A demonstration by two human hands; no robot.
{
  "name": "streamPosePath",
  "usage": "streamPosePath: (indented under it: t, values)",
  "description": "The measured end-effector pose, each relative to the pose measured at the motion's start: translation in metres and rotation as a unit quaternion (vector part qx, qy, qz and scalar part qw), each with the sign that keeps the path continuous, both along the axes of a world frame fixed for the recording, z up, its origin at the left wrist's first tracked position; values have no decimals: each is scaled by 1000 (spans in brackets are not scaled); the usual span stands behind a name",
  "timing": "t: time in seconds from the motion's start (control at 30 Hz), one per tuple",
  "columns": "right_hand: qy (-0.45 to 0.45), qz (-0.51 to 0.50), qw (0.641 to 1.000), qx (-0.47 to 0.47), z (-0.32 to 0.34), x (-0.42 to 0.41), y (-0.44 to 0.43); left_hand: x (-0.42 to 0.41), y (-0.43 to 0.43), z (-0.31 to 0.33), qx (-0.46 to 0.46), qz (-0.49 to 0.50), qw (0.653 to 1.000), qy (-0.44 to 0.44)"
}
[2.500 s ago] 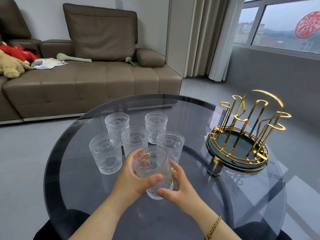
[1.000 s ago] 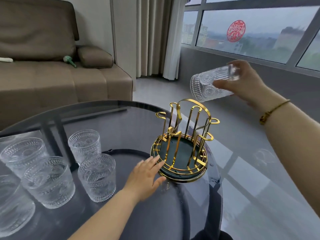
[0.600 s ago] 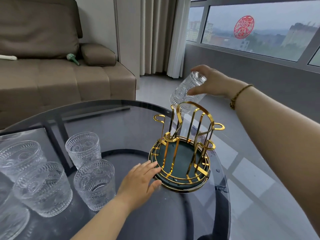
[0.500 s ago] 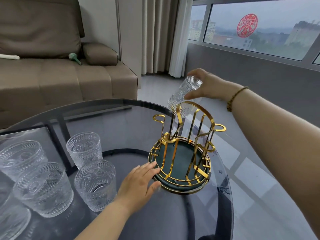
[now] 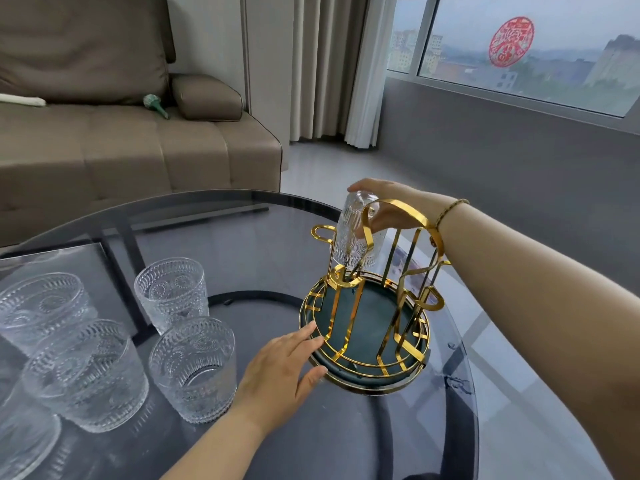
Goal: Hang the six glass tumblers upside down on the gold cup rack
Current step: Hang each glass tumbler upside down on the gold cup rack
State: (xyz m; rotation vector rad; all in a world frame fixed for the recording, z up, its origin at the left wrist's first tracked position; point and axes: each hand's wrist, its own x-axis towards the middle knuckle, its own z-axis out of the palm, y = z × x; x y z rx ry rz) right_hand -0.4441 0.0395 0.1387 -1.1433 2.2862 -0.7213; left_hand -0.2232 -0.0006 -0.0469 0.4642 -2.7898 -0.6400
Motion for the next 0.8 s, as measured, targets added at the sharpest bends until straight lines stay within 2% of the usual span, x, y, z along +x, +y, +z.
streamPosePath:
  t: [0.1, 0.2, 0.57, 0.8]
  values:
    - [111, 76, 991, 22, -6, 2, 1, 0, 0, -1, 5, 3, 1000, -2]
    - [164, 110, 980, 18, -10, -2, 1, -1, 0, 0, 12, 1, 1000, -5]
    - [188, 93, 977, 21, -14, -10, 2, -3, -1, -1, 24, 2, 1000, -6]
    - [183, 5, 981, -60, 14, -2, 29, -2, 1, -1, -15, 3, 1000, -1]
